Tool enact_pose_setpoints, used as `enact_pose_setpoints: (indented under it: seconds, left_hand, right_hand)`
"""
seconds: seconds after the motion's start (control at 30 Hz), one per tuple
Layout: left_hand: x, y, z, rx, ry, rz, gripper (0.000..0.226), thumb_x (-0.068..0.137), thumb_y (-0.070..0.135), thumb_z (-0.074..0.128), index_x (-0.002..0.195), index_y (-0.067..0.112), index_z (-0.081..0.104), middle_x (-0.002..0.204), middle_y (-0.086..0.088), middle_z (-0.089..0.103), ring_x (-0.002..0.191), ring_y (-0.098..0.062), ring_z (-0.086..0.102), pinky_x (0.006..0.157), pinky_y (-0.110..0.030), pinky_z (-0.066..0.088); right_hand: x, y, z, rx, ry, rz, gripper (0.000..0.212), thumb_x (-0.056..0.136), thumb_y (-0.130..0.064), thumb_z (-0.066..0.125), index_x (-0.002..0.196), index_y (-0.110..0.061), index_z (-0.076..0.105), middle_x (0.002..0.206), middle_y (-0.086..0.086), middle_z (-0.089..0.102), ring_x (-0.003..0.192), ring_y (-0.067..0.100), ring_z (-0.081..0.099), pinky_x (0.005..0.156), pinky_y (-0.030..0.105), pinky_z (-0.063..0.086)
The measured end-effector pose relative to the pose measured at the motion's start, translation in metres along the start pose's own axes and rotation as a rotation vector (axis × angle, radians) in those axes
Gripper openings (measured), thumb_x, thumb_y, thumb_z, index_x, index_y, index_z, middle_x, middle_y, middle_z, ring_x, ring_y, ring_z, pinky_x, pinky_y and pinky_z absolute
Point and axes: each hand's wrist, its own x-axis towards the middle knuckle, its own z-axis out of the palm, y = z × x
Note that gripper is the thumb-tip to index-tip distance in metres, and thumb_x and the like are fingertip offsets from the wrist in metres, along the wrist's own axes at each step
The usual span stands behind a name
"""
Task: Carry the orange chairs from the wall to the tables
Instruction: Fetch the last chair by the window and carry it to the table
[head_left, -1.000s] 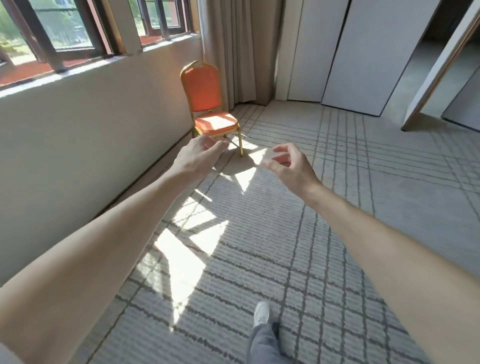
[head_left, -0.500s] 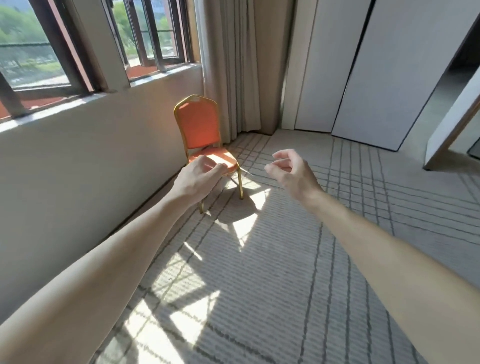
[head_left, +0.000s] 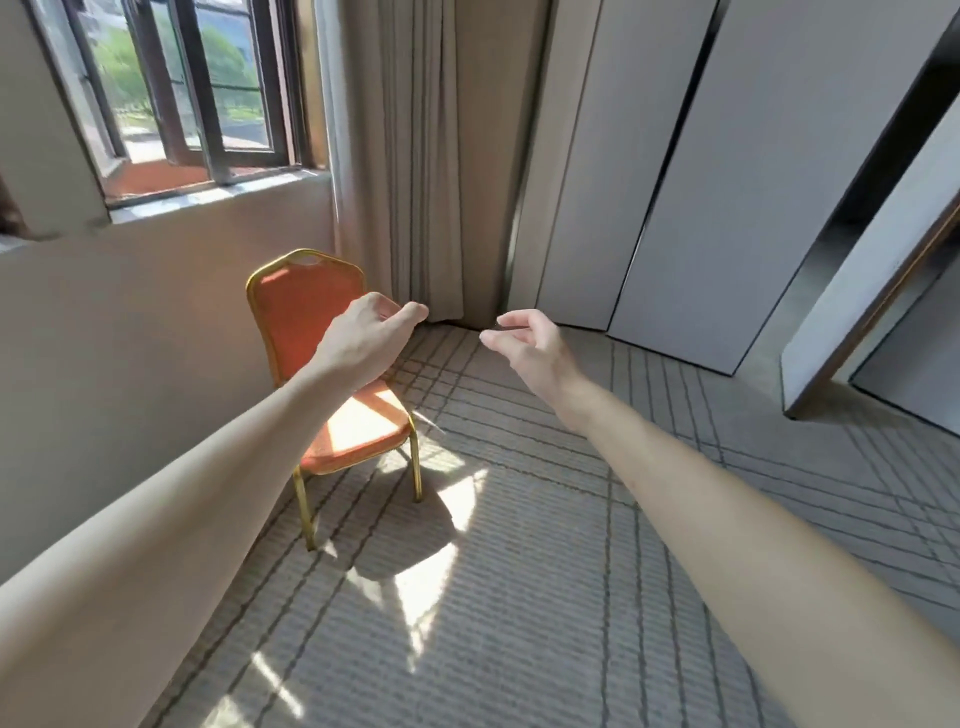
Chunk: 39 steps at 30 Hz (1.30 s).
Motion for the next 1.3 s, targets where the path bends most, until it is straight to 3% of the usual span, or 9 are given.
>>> enact_pose_setpoints:
  seconds: [0.17,0.3,0.47,0.63,0.73,1.03,1.1,1.17,1.3]
  left_hand:
    - [0.127,0.008,0.027,0.004,-0.033,0.037,0.034,0.097,0.052,0.048,0.099,0.019,0.058,0.104,-0.003,0.059,0.099,-0.026,0.058,0.092,-0.043,0.05]
    - [0.227,0.003,0.066,0.023,-0.067,0.02,0.032,0.096,0.049,0.049,0.093,0.018,0.054,0.096,-0.004,0.057,0.094,-0.028,0.057,0.09,-0.041,0.048]
    - [0.36,-0.019,0.124,0.013,-0.094,-0.015,0.033,0.091,0.054,0.053,0.105,0.024,0.061,0.1,0.007,0.056,0.098,-0.019,0.054,0.077,-0.034,0.042]
    - [0.49,-0.034,0.143,0.061,-0.046,-0.087,0.039,0.09,0.057,0.053,0.109,0.024,0.062,0.1,0.008,0.058,0.093,-0.017,0.061,0.088,-0.038,0.052]
    - [0.565,-0.053,0.14,0.05,0.026,-0.125,0.041,0.092,0.056,0.052,0.112,0.023,0.062,0.107,0.006,0.058,0.105,-0.019,0.057,0.092,-0.038,0.049]
    - [0.729,-0.202,0.13,0.018,0.131,-0.441,0.056,0.087,0.063,0.053,0.122,0.02,0.05,0.111,0.0,0.061,0.102,-0.021,0.06,0.093,-0.045,0.051]
    - [0.768,-0.245,0.124,-0.027,0.175,-0.482,0.049,0.088,0.059,0.053,0.112,0.017,0.053,0.108,-0.002,0.063,0.1,-0.024,0.062,0.093,-0.047,0.052]
    - [0.818,-0.297,0.12,-0.086,0.257,-0.543,0.048,0.085,0.06,0.053,0.101,0.015,0.055,0.1,0.0,0.066,0.094,-0.022,0.065,0.091,-0.048,0.054]
    - [0.888,-0.376,0.128,-0.281,0.548,-0.726,0.044,0.08,0.056,0.055,0.102,0.017,0.058,0.094,-0.003,0.071,0.087,-0.022,0.065,0.086,-0.039,0.052]
  right_hand:
    - [0.121,0.016,-0.02,0.022,0.051,0.047,0.044,0.086,-0.043,0.069,0.123,-0.023,0.055,0.106,-0.011,0.059,0.099,0.0,0.055,0.08,0.023,0.042]
    - [0.218,0.043,-0.036,0.032,0.068,0.091,0.045,0.084,-0.049,0.069,0.121,-0.028,0.055,0.112,-0.01,0.06,0.106,0.006,0.057,0.087,0.029,0.044]
    - [0.357,0.09,-0.052,-0.012,0.031,0.072,0.045,0.084,-0.049,0.069,0.122,-0.029,0.054,0.114,-0.007,0.061,0.106,0.005,0.057,0.084,0.027,0.043]
    - [0.509,0.108,-0.062,-0.014,-0.017,0.047,0.043,0.085,-0.049,0.068,0.121,-0.03,0.055,0.115,-0.008,0.062,0.107,0.006,0.058,0.081,0.025,0.043]
    - [0.594,0.111,-0.049,-0.031,-0.065,0.014,0.041,0.085,-0.046,0.069,0.12,-0.028,0.056,0.112,-0.007,0.062,0.105,0.006,0.058,0.082,0.025,0.043]
    - [0.812,0.153,0.078,-0.323,-0.464,-0.124,0.049,0.078,-0.057,0.066,0.118,-0.031,0.054,0.105,-0.012,0.066,0.105,0.009,0.061,0.099,0.039,0.048]
    - [0.861,0.159,0.111,-0.4,-0.534,-0.169,0.052,0.077,-0.059,0.065,0.119,-0.031,0.053,0.105,-0.013,0.064,0.105,0.009,0.06,0.099,0.038,0.047]
    - [0.923,0.165,0.158,-0.501,-0.62,-0.224,0.05,0.081,-0.056,0.065,0.122,-0.031,0.052,0.107,-0.014,0.063,0.107,0.008,0.059,0.098,0.034,0.047]
    - [1.015,0.164,0.236,-0.655,-0.786,-0.361,0.052,0.087,-0.054,0.061,0.13,-0.028,0.047,0.118,-0.009,0.061,0.112,0.01,0.056,0.096,0.031,0.044]
